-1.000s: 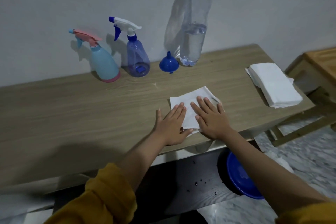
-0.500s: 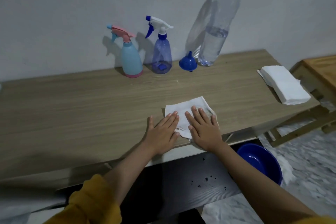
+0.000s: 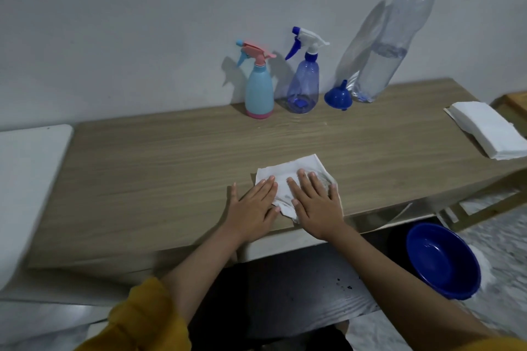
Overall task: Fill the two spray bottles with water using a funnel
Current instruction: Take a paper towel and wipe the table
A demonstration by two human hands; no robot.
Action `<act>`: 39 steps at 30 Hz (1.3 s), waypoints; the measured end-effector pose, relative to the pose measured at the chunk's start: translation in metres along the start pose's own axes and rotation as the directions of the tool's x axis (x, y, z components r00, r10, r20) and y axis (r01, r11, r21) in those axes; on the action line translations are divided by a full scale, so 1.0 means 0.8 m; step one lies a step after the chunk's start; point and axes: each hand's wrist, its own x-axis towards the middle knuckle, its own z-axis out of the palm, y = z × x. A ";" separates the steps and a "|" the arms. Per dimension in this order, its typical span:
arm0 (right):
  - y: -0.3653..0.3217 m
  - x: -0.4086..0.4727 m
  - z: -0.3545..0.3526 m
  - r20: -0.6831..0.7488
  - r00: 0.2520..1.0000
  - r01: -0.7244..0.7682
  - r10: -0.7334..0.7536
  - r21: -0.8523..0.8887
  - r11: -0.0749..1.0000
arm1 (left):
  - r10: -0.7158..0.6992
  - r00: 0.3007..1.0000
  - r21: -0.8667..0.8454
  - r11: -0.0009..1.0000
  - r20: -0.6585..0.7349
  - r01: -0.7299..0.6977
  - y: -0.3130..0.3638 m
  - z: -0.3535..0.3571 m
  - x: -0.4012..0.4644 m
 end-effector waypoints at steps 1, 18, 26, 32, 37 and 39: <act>-0.012 0.001 0.002 -0.002 1.000 0.010 -0.010 -0.004 1.000 | -0.009 1.000 0.002 1.000 -0.004 0.009 -0.009 -0.001 -0.007; -0.188 0.007 0.018 -0.031 0.961 0.270 -0.274 0.299 0.915 | -0.270 0.962 -0.123 0.957 -0.034 0.264 -0.112 -0.019 -0.126; -0.189 -0.014 -0.010 -0.233 0.972 0.190 0.025 0.846 0.498 | -0.388 0.904 -0.610 0.765 -0.183 0.205 -0.090 -0.028 -0.138; -0.138 -0.047 -0.048 -0.250 0.963 0.214 0.096 0.935 0.284 | -0.403 0.889 -0.763 0.639 -0.219 0.102 -0.011 -0.042 -0.120; -0.046 -0.084 -0.072 -0.300 0.916 0.226 0.265 0.934 0.275 | -0.463 0.849 -0.834 0.550 -0.256 0.048 0.081 -0.038 -0.082; 0.004 -0.105 -0.076 -0.317 0.899 0.202 0.301 0.912 0.357 | -0.462 0.848 -0.850 0.526 -0.260 0.026 0.127 -0.036 -0.064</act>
